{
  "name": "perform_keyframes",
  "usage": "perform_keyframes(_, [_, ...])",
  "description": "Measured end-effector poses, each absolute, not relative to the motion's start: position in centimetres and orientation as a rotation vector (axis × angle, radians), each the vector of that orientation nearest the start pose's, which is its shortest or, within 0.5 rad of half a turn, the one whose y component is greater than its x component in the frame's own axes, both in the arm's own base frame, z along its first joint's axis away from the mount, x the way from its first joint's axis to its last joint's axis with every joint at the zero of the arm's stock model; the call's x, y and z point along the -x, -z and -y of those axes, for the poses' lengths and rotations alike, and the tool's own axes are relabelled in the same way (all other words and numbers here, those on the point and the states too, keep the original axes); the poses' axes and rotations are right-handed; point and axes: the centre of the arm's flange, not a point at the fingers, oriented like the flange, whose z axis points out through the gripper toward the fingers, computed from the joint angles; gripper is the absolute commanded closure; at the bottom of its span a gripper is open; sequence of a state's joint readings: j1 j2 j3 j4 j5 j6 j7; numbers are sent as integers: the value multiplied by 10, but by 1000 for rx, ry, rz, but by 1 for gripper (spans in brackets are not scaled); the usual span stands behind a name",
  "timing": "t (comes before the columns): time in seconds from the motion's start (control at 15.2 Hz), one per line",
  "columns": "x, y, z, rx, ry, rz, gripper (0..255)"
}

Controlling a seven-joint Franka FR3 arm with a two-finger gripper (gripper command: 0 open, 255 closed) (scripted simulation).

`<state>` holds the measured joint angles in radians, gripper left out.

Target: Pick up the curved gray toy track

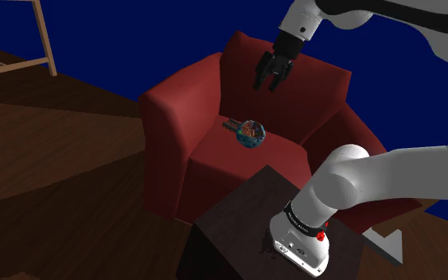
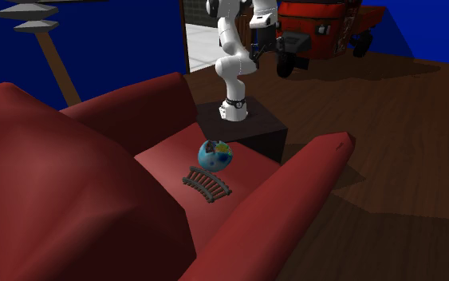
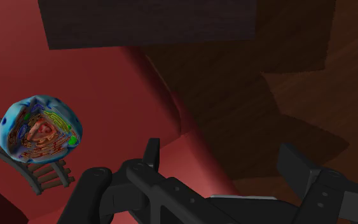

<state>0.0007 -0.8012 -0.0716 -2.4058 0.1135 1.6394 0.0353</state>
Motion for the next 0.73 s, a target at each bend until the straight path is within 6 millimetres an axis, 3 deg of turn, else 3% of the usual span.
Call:
perform_keyframes(0.13, [-311, -574, 20, 2975, 50, -131, 0])
perform_keyframes(0.73, [-356, -501, 92, 3003, 28, -28, 0])
